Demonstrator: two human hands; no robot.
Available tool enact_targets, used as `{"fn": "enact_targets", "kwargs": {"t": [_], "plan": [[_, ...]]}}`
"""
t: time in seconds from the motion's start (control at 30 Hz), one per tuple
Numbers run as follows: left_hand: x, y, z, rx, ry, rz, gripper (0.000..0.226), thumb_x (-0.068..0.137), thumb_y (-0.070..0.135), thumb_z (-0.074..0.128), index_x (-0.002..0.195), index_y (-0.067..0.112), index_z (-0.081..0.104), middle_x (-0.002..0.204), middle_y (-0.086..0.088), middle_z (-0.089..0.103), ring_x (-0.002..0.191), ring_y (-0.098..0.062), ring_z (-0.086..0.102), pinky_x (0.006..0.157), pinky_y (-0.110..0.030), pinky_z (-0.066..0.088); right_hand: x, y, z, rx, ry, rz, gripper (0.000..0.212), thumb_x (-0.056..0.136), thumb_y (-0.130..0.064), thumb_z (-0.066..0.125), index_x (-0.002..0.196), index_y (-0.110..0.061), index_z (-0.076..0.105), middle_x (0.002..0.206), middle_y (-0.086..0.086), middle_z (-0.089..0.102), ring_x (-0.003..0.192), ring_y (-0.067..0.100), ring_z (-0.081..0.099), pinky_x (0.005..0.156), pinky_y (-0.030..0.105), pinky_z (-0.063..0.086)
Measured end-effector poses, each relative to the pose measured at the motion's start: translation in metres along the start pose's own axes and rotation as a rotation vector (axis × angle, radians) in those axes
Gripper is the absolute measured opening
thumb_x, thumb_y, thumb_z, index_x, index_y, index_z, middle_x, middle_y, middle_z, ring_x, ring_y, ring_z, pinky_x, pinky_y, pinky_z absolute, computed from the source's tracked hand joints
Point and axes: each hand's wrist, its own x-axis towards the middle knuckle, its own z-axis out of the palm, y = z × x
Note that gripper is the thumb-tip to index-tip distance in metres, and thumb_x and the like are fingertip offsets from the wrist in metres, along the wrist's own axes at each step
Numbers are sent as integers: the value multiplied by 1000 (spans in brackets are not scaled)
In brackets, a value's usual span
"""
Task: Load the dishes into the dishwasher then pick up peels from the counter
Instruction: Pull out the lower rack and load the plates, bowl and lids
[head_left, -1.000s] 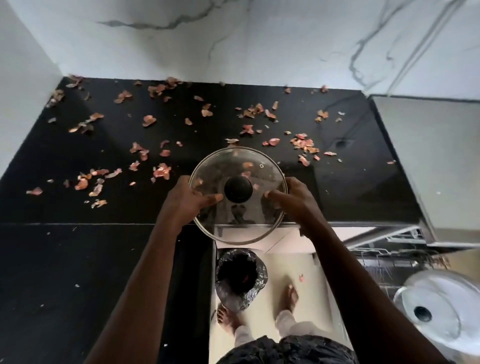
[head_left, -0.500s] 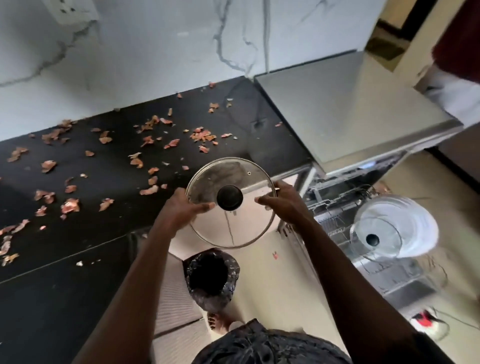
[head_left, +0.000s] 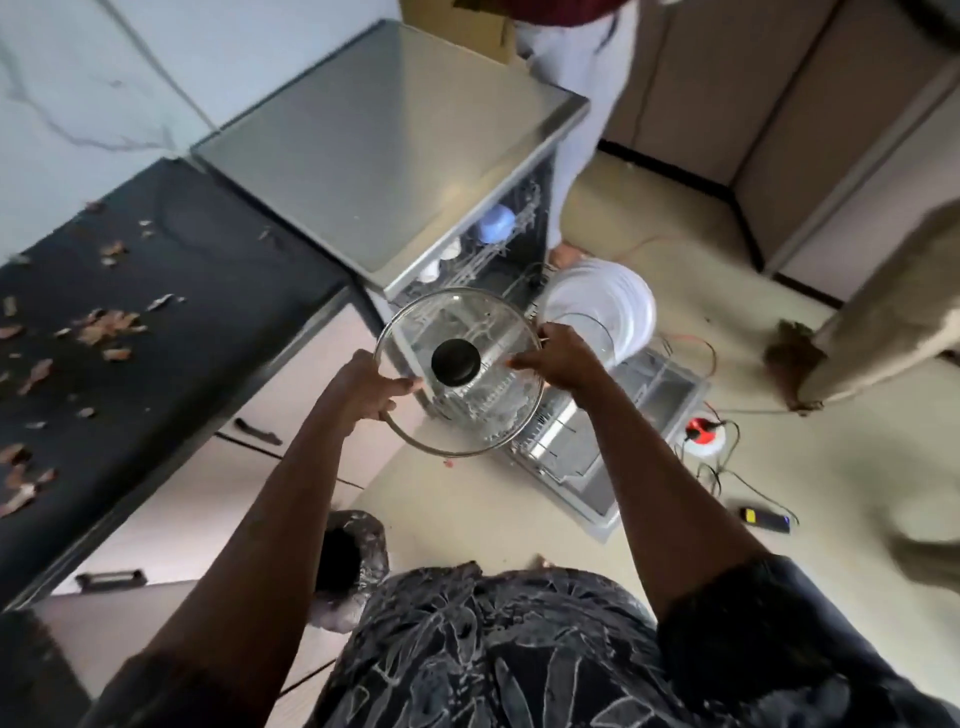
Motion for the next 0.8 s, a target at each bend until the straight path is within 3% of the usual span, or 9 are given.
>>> {"fn": "enact_targets", "kwargs": {"t": [0.1, 0.27, 0.37, 0.43, 0.5, 0.57, 0.63, 0.73, 0.8], "plan": [[23, 34, 39, 73, -102, 49, 62, 76, 36, 88, 116, 3, 54, 98, -15, 71, 73, -20, 63, 76, -42, 59, 9, 50, -28, 74, 73, 115, 56, 64, -37, 92, 103, -6, 67, 93, 12, 72, 90, 33, 69, 83, 48, 57], [90, 69, 92, 324, -218, 114, 128, 52, 72, 86, 150, 12, 30, 127, -21, 65, 102, -32, 71, 85, -48, 61, 17, 99, -58, 251, 186, 239, 50, 68, -14, 93, 105, -3, 62, 98, 26, 73, 89, 37, 72, 86, 60, 57], [112, 99, 123, 417, -245, 174, 115, 72, 54, 85, 156, 5, 22, 136, -25, 59, 112, -33, 66, 84, -38, 56, 36, 127, -69, 306, 231, 323, 64, 66, -20, 94, 116, 0, 59, 97, 24, 74, 86, 34, 72, 89, 60, 56], [141, 116, 143, 478, -270, 200, 110, 79, 48, 83, 156, 2, 21, 151, -24, 44, 122, -28, 57, 86, -35, 54, 62, 155, -72, 309, 277, 369, 85, 51, -46, 94, 118, -6, 60, 93, 12, 77, 88, 32, 74, 88, 57, 58], [170, 127, 159, 529, -288, 213, 109, 81, 48, 81, 157, 2, 18, 157, -22, 36, 127, -28, 52, 92, -35, 53, 82, 174, -75, 252, 326, 410, 87, 45, -59, 88, 114, -14, 63, 93, 6, 77, 90, 29, 74, 88, 53, 59], [204, 138, 175, 534, -329, 206, 110, 81, 45, 81, 158, 5, 14, 161, -19, 30, 140, -33, 43, 110, -39, 43, 102, 177, -76, 199, 359, 443, 64, 58, -47, 92, 106, -17, 63, 97, 10, 76, 91, 32, 73, 85, 53, 59], [244, 145, 191, 503, -354, 195, 108, 83, 35, 82, 160, 9, 10, 164, -16, 26, 146, -32, 34, 116, -37, 36, 125, 181, -77, 184, 389, 473, 52, 69, -33, 92, 106, -13, 62, 100, 14, 74, 91, 34, 73, 77, 50, 61], [295, 158, 217, 483, -392, 194, 108, 84, 24, 81, 161, 10, 7, 163, -11, 27, 146, -26, 34, 110, -24, 34, 162, 204, -75, 223, 425, 545, 52, 73, -24, 90, 112, -4, 62, 101, 16, 74, 85, 33, 74, 59, 47, 63], [323, 167, 232, 545, -352, 227, 106, 80, 30, 85, 159, 11, 17, 158, -8, 38, 141, -22, 41, 103, -18, 36, 188, 221, -70, 227, 482, 573, 54, 69, -30, 90, 108, -4, 64, 96, 13, 72, 82, 32, 74, 62, 55, 61]]}}
